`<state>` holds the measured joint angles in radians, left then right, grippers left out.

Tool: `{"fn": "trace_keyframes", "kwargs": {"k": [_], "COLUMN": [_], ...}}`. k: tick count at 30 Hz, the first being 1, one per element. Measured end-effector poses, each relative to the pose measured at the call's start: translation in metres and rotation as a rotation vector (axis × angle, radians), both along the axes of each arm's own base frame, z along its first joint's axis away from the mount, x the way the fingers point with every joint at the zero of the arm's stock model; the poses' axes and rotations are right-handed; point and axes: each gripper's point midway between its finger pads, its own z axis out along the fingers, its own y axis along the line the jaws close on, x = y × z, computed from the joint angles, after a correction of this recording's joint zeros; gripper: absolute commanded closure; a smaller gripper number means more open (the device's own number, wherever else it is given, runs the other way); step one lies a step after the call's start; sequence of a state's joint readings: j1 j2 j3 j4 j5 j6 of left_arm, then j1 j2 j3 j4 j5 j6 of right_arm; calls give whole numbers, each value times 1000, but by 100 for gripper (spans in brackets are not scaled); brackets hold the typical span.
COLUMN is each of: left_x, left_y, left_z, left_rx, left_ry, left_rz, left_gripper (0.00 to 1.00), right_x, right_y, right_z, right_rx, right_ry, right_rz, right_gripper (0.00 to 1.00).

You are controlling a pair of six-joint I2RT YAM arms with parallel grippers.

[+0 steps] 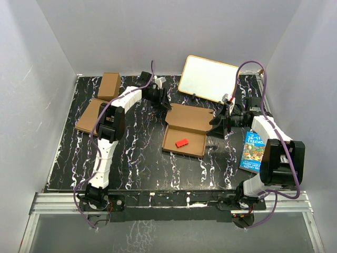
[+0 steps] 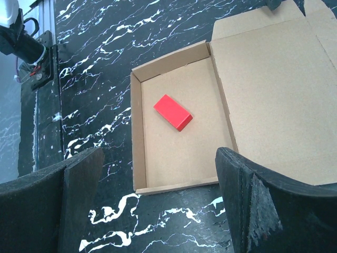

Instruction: Fold the paper box

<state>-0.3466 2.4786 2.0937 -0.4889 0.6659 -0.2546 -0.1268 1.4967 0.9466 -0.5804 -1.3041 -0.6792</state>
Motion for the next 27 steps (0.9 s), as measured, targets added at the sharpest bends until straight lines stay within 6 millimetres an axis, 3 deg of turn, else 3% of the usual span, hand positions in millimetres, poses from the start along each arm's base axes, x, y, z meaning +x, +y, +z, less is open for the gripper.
{"fn": "trace_keyframes", "kwargs": {"k": [4, 16, 22, 27], "left_x": [-7, -13, -19, -44], "left_y": [-6, -12, -12, -1], "left_z": [1, 6, 2, -7], "left_rx": [-36, -84, -93, -83], "left_ry": [33, 63, 72, 107], "left_rz": [-22, -49, -49, -12], "left_gripper": [64, 99, 100, 100], "right_x": [0, -1, -1, -2], "right_y": [0, 0, 0, 0], "right_z": [0, 0, 0, 0], "right_rx": [0, 0, 0, 2], "right_ry": [1, 3, 4, 11], "right_rz": [0, 0, 0, 1], "right_gripper": [5, 5, 5, 5]}}
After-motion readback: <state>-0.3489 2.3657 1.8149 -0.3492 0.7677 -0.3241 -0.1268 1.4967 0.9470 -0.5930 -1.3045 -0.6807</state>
